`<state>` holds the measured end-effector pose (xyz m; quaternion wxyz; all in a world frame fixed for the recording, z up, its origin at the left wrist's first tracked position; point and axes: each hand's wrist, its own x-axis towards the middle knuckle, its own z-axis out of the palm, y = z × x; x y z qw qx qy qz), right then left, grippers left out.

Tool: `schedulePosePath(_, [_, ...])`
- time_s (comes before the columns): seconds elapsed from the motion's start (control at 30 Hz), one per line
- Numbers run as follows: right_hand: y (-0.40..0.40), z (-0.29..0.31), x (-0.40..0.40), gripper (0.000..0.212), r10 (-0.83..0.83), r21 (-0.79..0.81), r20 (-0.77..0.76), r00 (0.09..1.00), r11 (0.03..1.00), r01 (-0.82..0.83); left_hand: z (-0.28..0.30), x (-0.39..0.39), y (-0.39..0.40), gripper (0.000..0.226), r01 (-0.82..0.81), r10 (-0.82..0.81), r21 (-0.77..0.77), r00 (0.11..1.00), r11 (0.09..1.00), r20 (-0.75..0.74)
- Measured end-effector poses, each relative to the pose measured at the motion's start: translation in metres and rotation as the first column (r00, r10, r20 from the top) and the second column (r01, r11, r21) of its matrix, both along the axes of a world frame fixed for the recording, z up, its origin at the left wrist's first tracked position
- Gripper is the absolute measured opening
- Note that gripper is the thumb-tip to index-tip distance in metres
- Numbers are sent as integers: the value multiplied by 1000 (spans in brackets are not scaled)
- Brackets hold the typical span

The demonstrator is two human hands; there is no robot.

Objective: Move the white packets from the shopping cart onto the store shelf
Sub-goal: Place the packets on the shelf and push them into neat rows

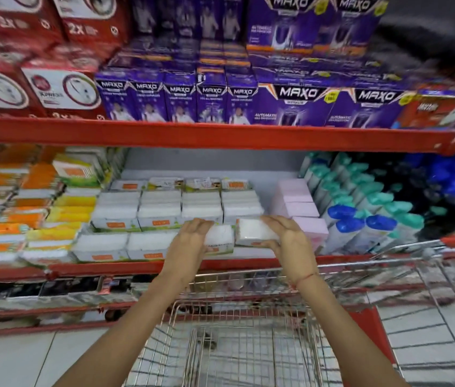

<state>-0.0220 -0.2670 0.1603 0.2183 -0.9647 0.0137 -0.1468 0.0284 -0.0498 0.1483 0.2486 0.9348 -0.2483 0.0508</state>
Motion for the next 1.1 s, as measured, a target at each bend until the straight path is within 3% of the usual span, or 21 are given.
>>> schedulePosePath(0.27, [-2,-32,34,61,1,-19,-221,975,1000,-5,-36,30,-18,66,26,-2,172,991,985,-137])
schedulePosePath(0.43, [3,-47,34,61,11,-36,-290,957,999,-23,-50,29,-10,73,59,-38,215,994,975,-101])
schedulePosePath(0.57, [8,-52,32,59,-4,-166,-343,939,984,-57,-48,28,0,57,134,-112,228,988,964,-107])
schedulePosePath(0.67, [28,-49,26,55,-31,-172,-324,946,985,-27,-42,18,27,50,82,-75,37,984,996,-163])
schedulePosePath(0.77, [77,-37,15,36,-186,103,-156,970,974,203,-37,2,71,35,-183,154,-226,978,957,-139])
schedulePosePath(0.83, [109,-35,12,21,-330,393,-202,922,835,385,-33,-5,94,23,-425,385,-324,905,845,-180])
schedulePosePath(0.87, [129,-35,15,16,-348,581,-309,885,668,465,-29,-6,110,22,-529,470,-350,848,773,-243])
schedulePosePath(0.93, [165,-33,23,10,-177,834,-529,830,71,547,-25,-3,140,26,-703,556,-298,700,645,-447])
schedulePosePath(0.97, [181,-32,28,13,-72,814,-571,818,-181,552,-26,3,153,29,-767,559,-236,608,596,-565])
schedulePosePath(1.03, [210,-27,38,29,19,739,-588,808,-394,547,-22,15,175,34,-846,467,-179,439,503,-768])
schedulePosePath(1.1, [229,-25,47,39,23,709,-578,815,-481,516,-17,27,181,33,-918,250,-224,313,328,-916])
